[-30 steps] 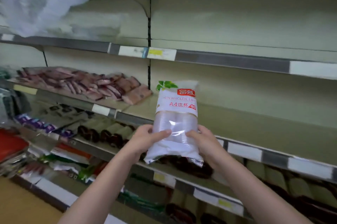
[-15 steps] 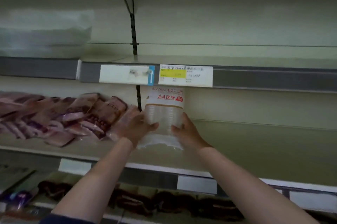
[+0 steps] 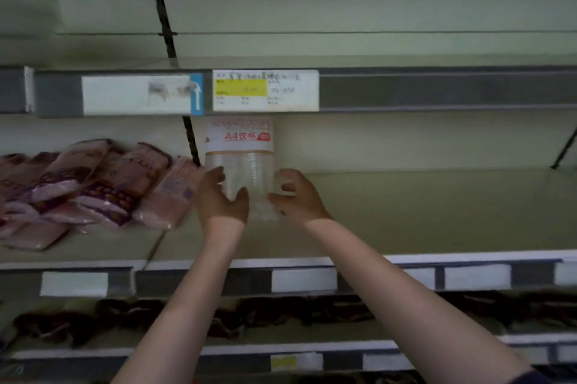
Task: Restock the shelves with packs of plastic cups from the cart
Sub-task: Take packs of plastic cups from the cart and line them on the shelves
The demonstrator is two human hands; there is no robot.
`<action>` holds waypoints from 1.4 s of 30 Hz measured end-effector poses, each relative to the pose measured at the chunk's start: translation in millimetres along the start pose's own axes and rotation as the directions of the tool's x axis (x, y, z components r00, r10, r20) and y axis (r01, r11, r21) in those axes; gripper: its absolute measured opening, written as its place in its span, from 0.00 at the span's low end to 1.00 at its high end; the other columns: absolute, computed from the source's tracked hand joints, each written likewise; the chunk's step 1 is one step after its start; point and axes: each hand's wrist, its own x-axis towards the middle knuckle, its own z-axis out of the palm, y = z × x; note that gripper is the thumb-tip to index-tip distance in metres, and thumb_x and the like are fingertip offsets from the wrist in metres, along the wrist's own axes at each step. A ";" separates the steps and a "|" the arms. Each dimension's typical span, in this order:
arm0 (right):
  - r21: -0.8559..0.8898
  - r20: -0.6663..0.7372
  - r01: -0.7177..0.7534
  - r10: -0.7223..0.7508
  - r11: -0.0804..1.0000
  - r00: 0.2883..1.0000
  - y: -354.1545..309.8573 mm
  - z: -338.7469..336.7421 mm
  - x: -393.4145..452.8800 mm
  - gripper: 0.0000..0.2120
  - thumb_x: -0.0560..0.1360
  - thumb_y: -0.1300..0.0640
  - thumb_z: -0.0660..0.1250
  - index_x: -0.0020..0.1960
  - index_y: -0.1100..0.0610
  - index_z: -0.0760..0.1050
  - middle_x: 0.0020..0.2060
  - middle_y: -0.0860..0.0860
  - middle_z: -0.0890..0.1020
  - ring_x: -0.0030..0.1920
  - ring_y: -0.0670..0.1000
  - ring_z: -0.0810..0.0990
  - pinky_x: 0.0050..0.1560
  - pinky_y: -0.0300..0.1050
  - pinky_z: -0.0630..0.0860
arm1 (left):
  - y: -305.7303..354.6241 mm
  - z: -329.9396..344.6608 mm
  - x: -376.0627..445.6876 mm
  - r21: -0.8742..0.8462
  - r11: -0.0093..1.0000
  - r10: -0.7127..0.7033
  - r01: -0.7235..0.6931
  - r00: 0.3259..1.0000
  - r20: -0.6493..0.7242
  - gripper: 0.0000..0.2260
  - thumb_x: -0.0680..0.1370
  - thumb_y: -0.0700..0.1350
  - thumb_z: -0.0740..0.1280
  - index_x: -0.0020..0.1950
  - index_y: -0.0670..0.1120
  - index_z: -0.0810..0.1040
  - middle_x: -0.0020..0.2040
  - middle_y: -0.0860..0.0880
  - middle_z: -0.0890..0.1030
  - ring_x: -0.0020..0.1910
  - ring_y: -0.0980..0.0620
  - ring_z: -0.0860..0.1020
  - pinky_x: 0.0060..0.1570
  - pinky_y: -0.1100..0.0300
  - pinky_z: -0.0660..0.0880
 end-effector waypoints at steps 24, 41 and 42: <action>0.247 -0.395 -0.482 0.542 0.841 0.742 306.5 -447.1 -393.1 0.12 0.74 0.65 0.64 0.57 0.58 0.72 0.40 0.53 0.76 0.38 0.50 0.74 0.40 0.42 0.71 | 107.0 284.6 -544.2 0.062 0.916 -0.290 0.396 0.548 0.785 0.09 0.77 0.43 0.66 0.57 0.44 0.75 0.41 0.51 0.78 0.41 0.54 0.77 0.40 0.64 0.75; 0.193 -0.402 -0.784 0.776 0.590 0.485 452.9 -616.7 -486.8 0.21 0.68 0.49 0.74 0.53 0.63 0.77 0.55 0.60 0.81 0.52 0.58 0.79 0.53 0.50 0.73 | 118.7 335.3 -623.1 0.356 0.865 -0.469 0.354 0.315 0.825 0.08 0.79 0.45 0.62 0.54 0.44 0.76 0.52 0.44 0.80 0.51 0.47 0.79 0.48 0.54 0.78; 0.194 -0.391 -0.776 0.773 0.600 0.500 454.9 -617.5 -487.6 0.22 0.67 0.48 0.75 0.52 0.62 0.78 0.54 0.59 0.82 0.53 0.58 0.79 0.55 0.51 0.74 | 117.9 335.6 -622.6 0.358 0.866 -0.469 0.350 0.314 0.826 0.08 0.79 0.45 0.62 0.54 0.43 0.76 0.52 0.44 0.80 0.50 0.47 0.79 0.49 0.53 0.79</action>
